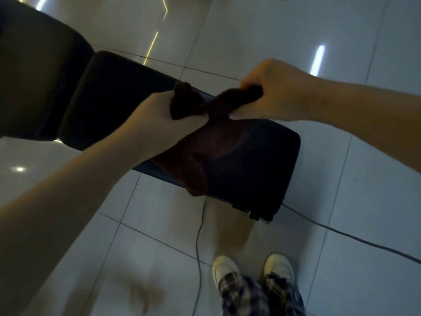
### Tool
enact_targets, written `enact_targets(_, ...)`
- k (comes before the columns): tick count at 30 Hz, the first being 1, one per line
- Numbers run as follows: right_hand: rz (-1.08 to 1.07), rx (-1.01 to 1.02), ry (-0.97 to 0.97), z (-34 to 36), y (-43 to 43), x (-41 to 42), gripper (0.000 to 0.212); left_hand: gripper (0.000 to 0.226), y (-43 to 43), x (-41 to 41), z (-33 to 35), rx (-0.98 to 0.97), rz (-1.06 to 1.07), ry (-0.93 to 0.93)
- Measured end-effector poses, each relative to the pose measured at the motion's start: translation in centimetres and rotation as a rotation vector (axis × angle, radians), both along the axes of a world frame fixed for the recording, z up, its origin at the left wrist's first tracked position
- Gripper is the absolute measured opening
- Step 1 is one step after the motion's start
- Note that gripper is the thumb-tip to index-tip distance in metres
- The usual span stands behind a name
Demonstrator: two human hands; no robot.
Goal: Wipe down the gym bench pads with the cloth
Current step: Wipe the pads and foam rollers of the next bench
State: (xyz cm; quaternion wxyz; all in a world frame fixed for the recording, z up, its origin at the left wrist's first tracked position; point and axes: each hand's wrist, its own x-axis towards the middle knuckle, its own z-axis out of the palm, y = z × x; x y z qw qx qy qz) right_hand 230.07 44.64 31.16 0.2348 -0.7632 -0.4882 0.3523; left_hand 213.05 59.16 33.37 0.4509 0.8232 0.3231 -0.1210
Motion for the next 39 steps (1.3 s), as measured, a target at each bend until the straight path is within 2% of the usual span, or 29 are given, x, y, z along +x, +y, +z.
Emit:
enact_targets(3,-0.067,-0.019,0.158,0.4,2.1,0.2,0.011,0.038,2.1,-1.3,0.5,-0.274,0.008,0.155)
enact_targets(5,-0.079,-0.037,0.239,1.1,4.0,1.0,0.006,0.052,4.3,-2.5,0.9,-0.35,-0.014,0.24)
enact_targets(7,-0.046,-0.08,0.282,1.3,6.1,1.5,0.006,0.056,6.4,-3.5,1.0,-0.399,0.006,0.272)
enact_targets(10,-0.027,-0.123,0.313,0.3,9.6,1.5,0.013,0.056,8.8,-4.3,0.5,-0.421,0.076,0.221)
enact_targets(14,-0.068,-0.13,0.379,-2.6,14.4,0.9,0.012,0.049,11.7,-5.1,-2.1,-0.256,0.392,0.098)
enact_targets(16,-0.06,-0.118,0.303,-4.5,16.8,0.6,0.016,0.046,13.2,-5.7,-3.9,-0.123,0.513,0.027)
enact_targets(18,-0.097,-0.057,0.161,-6.7,19.3,0.0,0.025,0.044,14.9,-6.6,-6.2,0.122,0.554,-0.004)
enact_targets(21,-0.092,0.123,-0.046,-9.4,23.4,-2.7,0.054,0.063,17.6,-8.8,-9.5,0.462,0.532,0.015)
enact_targets(23,-0.024,0.241,-0.132,-11.1,25.2,-5.7,0.07,0.094,18.9,-10.0,-10.9,0.582,0.397,0.139)
enact_targets(25,0.025,0.15,-0.228,-13.3,26.3,-9.3,0.089,0.128,19.7,-10.9,-12.1,0.601,0.204,0.382)
enact_targets(27,0.056,0.011,-0.34,-15.8,26.7,-12.8,0.102,0.142,20.1,-11.6,-13.5,0.599,0.06,0.591)
enact_targets(28,0.06,0.002,-0.389,-17.1,26.7,-14.2,0.104,0.148,20.2,-11.7,-14.4,0.604,0.012,0.638)
enact_targets(30,0.04,0.068,-0.525,-19.5,27.0,-16.0,0.101,0.158,20.0,-11.6,-15.9,0.617,-0.026,0.672)
enact_targets(34,0.025,0.307,-0.704,-21.8,26.6,-15.8,0.072,0.161,19.7,-11.5,-16.9,0.597,0.017,0.632)
enact_targets(36,0.133,0.428,-0.717,-22.3,26.0,-14.8,0.064,0.162,19.8,-11.7,-16.9,0.594,0.001,0.622)
enact_targets(39,0.375,0.492,-0.773,-23.2,24.3,-12.8,0.06,0.164,19.8,-11.7,-17.0,0.577,-0.006,0.64)
